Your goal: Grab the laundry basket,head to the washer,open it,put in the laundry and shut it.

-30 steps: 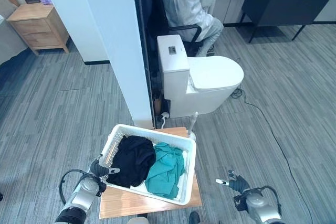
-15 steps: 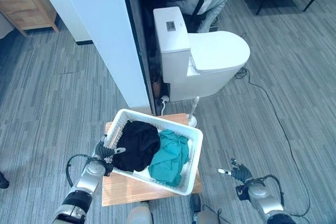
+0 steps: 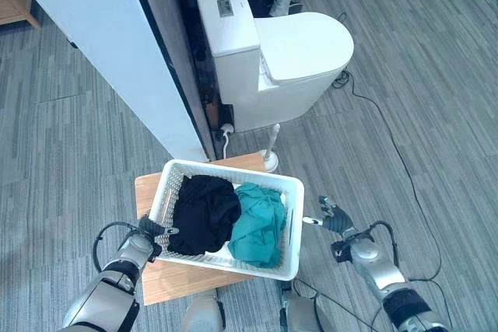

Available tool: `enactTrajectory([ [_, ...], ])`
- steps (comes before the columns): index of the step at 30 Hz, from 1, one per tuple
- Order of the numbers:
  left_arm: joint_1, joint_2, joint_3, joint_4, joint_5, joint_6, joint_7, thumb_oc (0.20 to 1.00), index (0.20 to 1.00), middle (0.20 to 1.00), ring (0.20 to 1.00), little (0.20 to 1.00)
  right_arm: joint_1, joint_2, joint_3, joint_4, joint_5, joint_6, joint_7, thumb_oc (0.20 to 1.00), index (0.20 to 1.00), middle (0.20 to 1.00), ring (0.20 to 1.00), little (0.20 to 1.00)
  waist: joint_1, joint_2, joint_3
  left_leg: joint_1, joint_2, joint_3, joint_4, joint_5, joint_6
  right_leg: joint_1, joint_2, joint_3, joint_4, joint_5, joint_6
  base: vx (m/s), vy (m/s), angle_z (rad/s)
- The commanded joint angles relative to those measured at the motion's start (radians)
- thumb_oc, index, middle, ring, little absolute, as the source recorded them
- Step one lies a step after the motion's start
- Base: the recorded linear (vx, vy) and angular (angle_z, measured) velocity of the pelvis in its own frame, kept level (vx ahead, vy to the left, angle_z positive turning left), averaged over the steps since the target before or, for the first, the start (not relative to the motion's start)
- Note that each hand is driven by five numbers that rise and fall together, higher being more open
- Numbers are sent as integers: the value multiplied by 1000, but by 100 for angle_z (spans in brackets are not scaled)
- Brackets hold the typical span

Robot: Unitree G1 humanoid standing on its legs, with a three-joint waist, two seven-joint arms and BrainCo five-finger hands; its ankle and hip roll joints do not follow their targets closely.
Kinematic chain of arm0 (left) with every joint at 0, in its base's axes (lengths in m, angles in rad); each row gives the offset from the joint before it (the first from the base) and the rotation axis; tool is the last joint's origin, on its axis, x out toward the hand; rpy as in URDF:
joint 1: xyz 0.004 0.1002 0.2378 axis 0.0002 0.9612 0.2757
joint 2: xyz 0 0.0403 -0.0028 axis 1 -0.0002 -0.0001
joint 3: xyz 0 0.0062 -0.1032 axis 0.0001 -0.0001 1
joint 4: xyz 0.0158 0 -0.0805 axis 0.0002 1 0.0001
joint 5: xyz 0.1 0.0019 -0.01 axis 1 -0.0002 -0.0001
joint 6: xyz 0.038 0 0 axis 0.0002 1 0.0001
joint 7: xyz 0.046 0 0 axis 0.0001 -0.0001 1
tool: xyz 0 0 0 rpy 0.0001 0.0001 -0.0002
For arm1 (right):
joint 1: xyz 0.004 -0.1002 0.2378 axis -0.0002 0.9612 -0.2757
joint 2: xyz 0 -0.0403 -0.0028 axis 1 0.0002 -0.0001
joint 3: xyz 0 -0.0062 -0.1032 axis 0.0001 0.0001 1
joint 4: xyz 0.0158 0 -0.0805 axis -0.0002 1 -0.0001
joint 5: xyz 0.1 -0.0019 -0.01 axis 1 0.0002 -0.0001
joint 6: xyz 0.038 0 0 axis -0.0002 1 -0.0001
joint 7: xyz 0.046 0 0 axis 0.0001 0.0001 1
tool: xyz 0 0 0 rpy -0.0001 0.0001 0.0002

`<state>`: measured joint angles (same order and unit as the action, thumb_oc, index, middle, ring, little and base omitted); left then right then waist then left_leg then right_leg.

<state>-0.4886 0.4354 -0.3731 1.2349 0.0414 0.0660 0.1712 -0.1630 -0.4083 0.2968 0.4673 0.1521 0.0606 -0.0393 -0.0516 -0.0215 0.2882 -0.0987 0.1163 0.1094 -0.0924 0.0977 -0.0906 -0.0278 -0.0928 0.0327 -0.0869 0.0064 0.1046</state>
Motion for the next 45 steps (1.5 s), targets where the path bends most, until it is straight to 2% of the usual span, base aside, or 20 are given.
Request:
enactTrajectory([
  [1,-24,-112,-2,104,-15,-6,-14,1000,1000,1000,1000,1000,11,-44,-6,-92,4,-48,1,1000,1000,1000,1000,1000,-2,-7,-3,-26,101,-3,164,-82,-26,-116,-37,-42,101,29,19,3,9,-6],
  [9,-42,-122,7,106,-28,-9,12,1000,1000,1000,1000,1000,41,-41,15,-149,-22,-36,23,1000,1000,1000,1000,1000,-2,-13,-2,-26,101,-8,165,-83,-29,-105,-40,-55,95,27,18,5,1,-3],
  [14,-36,-130,-2,103,-26,-9,18,1000,1000,1000,1000,1000,48,-20,25,-105,-42,-15,21,1000,1000,1000,1000,1000,3,-12,-7,-14,98,-10,162,-88,-28,-86,-45,-63,94,21,17,23,15,0],
  [22,-45,-180,-51,38,-56,-9,44,1000,1000,1000,1000,1000,-72,65,68,136,-112,27,-76,1000,1000,1000,1000,1000,24,11,11,-30,79,-35,164,-89,-21,-79,-60,-87,97,21,17,-1,30,10],
  [28,-39,-207,-98,-5,-73,-7,42,1000,1000,1000,1000,1000,-181,128,110,277,-90,41,-114,1000,1000,1000,1000,1000,41,33,23,-46,62,-48,166,-86,-13,-86,-74,-96,101,25,20,-8,49,5],
  [31,-6,-237,-144,-63,-106,-11,32,1000,1000,1000,1000,1000,-272,182,138,392,-27,45,-142,1000,1000,1000,1000,1000,66,54,21,-65,42,-59,178,-90,-4,-84,-92,-106,104,27,23,21,60,17],
  [34,4,-234,-152,-87,-108,-9,26,1000,1000,1000,1000,1000,-292,188,143,413,-15,44,-147,1000,1000,1000,1000,1000,71,58,21,-68,38,-61,181,-92,-3,-83,-96,-107,104,28,23,14,26,3],
  [37,51,-210,-172,-191,-114,-5,-1,1000,1000,1000,1000,1000,-341,191,152,476,0,54,-143,1000,1000,1000,1000,1000,90,68,18,-74,26,-68,187,-95,1,-78,-105,-115,102,28,25,39,28,3],
  [38,103,-162,-163,-308,-115,1,-22,1000,1000,1000,1000,1000,-352,181,156,475,-9,67,-131,1000,1000,1000,1000,1000,104,73,13,-76,19,-72,187,-98,4,-75,-111,-119,101,28,27,53,7,2],
  [40,125,-137,-155,-358,-104,5,-28,1000,1000,1000,1000,1000,-355,175,157,473,-15,73,-124,1000,1000,1000,1000,1000,109,74,10,-77,17,-74,187,-99,6,-73,-113,-122,100,28,27,57,3,10],
  [41,173,-83,-127,-460,-71,13,-33,1000,1000,1000,1000,1000,-357,164,150,476,-28,84,-113,1000,1000,1000,1000,1000,123,76,3,-79,13,-79,187,-102,8,-69,-117,-125,99,26,29,59,-5,20],
  [45,213,-4,-30,-592,-6,20,5,1000,1000,1000,1000,1000,-347,152,133,450,-60,99,-107,1000,1000,1000,1000,1000,138,75,-4,-80,6,-87,190,-107,10,-66,-123,-129,102,21,30,44,-9,8],
])
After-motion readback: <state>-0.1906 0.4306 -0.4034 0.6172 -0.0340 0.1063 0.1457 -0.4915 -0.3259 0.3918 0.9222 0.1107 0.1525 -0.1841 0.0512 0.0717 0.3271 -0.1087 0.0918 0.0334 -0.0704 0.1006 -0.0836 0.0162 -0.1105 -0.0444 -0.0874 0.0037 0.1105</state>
